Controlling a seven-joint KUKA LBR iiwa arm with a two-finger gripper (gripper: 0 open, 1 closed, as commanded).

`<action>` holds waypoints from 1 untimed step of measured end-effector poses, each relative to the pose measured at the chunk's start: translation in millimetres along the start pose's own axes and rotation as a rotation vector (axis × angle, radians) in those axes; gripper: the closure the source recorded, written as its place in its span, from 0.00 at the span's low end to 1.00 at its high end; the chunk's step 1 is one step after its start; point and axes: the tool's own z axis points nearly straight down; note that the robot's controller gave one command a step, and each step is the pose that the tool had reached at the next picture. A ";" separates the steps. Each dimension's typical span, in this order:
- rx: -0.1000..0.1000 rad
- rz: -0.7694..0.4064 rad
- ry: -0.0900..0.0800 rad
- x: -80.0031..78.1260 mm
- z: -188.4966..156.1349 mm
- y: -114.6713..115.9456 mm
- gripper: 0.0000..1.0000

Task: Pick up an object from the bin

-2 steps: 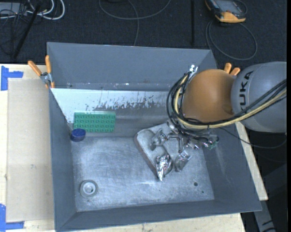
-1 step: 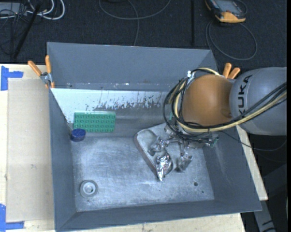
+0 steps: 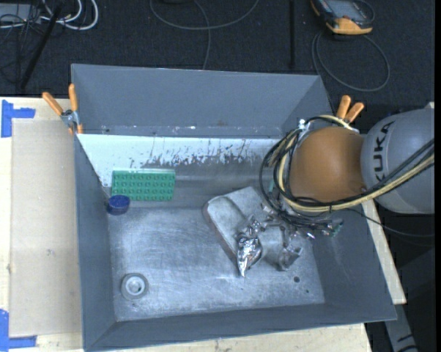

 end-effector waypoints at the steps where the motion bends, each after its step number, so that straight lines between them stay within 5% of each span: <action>1: -0.008 0.002 0.013 3.0 0.2 0.6 1.00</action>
Offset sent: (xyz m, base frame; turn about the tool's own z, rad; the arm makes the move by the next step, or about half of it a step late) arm 0.0000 0.0000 0.0000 0.0000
